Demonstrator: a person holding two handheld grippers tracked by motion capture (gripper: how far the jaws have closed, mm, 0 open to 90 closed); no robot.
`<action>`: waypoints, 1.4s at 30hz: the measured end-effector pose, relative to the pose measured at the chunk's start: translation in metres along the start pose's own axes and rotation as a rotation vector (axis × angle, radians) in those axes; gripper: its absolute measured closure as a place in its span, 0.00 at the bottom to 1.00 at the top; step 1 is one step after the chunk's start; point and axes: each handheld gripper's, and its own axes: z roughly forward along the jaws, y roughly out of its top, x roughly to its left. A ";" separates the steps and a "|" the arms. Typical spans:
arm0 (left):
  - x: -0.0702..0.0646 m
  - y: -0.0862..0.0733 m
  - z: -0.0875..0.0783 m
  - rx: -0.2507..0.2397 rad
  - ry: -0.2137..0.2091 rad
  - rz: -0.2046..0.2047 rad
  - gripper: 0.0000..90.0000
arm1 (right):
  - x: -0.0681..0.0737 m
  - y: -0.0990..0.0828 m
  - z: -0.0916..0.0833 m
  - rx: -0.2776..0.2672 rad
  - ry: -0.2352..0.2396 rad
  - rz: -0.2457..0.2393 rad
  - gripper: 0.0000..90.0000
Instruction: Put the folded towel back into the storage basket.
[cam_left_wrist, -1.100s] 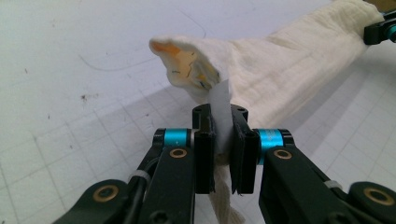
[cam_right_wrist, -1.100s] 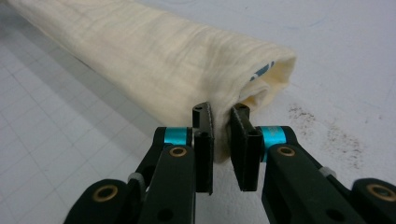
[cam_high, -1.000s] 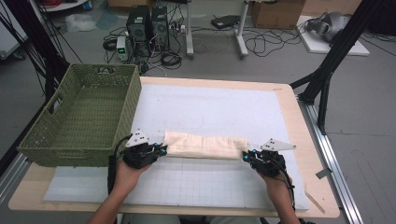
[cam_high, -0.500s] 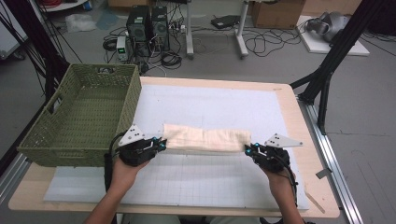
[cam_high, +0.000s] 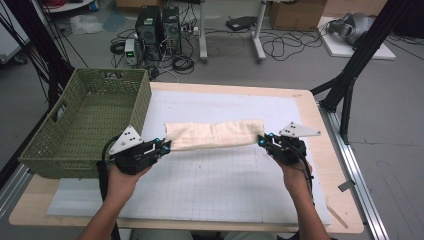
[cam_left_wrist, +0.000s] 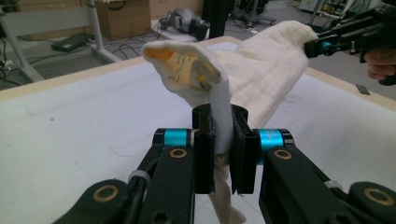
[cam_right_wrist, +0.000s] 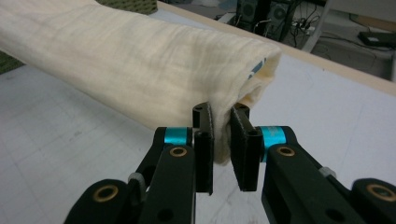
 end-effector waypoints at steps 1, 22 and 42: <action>0.000 0.002 -0.003 -0.005 0.005 0.003 0.91 | 0.000 0.005 0.002 -0.005 -0.001 -0.002 0.90; 0.016 0.020 -0.054 -0.074 0.091 0.036 0.91 | 0.024 0.087 0.053 -0.028 0.025 -0.107 0.90; 0.041 0.021 -0.109 -0.130 0.202 0.043 0.91 | 0.066 0.161 0.123 -0.022 0.075 -0.205 0.90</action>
